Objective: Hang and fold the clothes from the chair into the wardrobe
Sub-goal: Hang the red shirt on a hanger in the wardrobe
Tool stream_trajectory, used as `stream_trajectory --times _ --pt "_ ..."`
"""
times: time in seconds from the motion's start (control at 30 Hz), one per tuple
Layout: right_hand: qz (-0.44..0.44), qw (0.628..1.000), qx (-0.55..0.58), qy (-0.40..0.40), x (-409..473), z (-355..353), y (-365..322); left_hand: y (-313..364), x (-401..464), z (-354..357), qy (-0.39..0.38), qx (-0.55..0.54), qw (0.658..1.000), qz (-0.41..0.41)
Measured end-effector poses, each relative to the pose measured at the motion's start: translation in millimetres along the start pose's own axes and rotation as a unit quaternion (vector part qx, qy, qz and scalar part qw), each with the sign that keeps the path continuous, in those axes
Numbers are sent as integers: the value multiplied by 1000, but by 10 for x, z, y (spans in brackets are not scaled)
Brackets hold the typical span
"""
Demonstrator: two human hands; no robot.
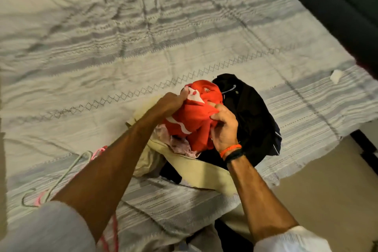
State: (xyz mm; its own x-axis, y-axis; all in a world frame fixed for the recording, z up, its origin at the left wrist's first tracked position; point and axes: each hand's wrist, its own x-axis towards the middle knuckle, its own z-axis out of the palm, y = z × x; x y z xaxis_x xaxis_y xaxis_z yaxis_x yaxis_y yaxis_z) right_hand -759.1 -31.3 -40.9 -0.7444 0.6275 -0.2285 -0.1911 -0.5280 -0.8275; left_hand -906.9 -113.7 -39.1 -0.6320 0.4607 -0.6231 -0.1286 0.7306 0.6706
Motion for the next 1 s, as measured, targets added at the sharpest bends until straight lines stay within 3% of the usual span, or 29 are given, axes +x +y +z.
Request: stream_trajectory --times 0.07,0.13,0.3,0.4,0.47,0.57,0.63,0.73,0.8,0.93,1.0 --pt "-23 1000 -7 -13 -141 57 -47 -19 -127 -103 -28 -87 996 -6" --pt "-52 997 -53 -12 -304 96 -81 -11 -320 -200 -30 -128 991 39" --pt "-82 976 -195 -50 -614 78 -187 55 -645 -345 63 -91 980 165" --pt "-52 937 -335 -82 -770 142 -344 179 -861 -437 147 -61 958 238" --pt "-59 911 -406 -43 -819 224 -489 272 -1111 -491 160 7 941 298" --pt "-172 867 -465 50 -784 323 -731 337 -1447 -519 119 103 918 365" --pt "-217 818 -532 25 -744 370 -900 370 -1706 -512 84 158 901 395" --pt "-170 734 -654 -69 -800 408 -1064 349 -2035 -432 81 205 872 437" --pt "-97 705 -692 -123 -930 421 -1081 256 -2190 -391 113 204 864 447" --pt "5 762 -627 -159 -1194 363 -874 -85 -2337 -402 174 176 869 428" --pt "4 732 -663 -160 -1292 337 -714 -214 -2392 -417 197 158 874 416"
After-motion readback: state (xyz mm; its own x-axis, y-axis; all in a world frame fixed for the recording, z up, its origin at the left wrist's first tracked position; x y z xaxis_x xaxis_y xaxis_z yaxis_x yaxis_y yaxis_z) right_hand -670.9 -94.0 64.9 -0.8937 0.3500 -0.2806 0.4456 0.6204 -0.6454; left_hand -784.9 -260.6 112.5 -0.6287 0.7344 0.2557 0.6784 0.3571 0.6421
